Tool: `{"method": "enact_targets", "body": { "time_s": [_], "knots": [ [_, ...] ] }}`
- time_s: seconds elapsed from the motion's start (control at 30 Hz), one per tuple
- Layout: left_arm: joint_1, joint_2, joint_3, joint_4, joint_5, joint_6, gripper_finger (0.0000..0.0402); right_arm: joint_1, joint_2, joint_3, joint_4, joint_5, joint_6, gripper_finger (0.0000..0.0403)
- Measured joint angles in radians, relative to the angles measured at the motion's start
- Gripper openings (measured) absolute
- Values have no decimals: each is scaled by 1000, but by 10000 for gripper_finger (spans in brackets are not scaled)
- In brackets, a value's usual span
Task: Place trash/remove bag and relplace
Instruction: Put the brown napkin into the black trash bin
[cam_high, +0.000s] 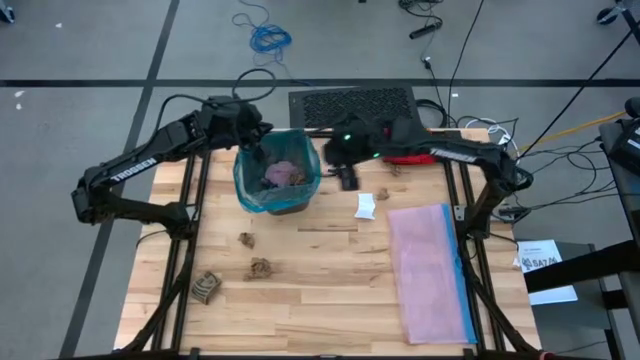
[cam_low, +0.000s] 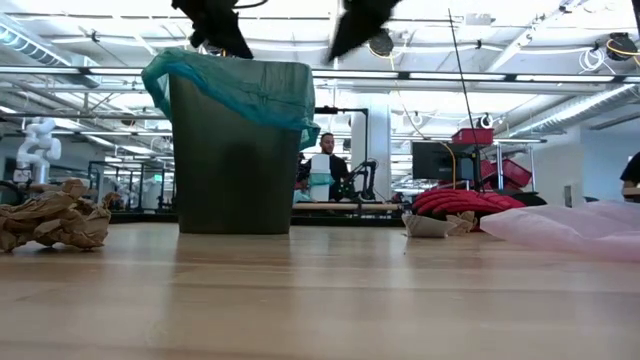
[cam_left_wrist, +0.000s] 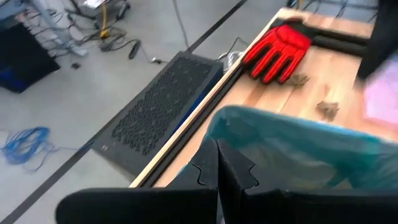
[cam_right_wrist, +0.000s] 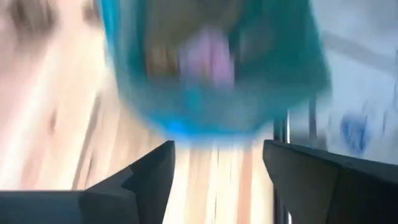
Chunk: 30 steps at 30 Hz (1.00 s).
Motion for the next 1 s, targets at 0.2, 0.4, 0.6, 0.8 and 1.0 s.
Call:
{"method": "enact_targets", "body": {
  "time_s": [0.2,0.4,0.6,0.8,1.0],
  "knots": [
    [0,-5,0,-3,-9,4,0,-129,-129,-174,-164,-120,182,174],
    [0,-4,0,-11,-10,6,0,-240,-291,-621,36,-116,301,123],
    [0,-4,0,-17,-10,9,0,-345,-370,-919,216,27,413,121],
    [0,-4,0,-22,-9,1,0,-404,-355,-1031,345,30,416,157],
    [0,-4,0,-44,-9,-24,0,-426,-341,-1039,396,32,416,187]
  ]
}}
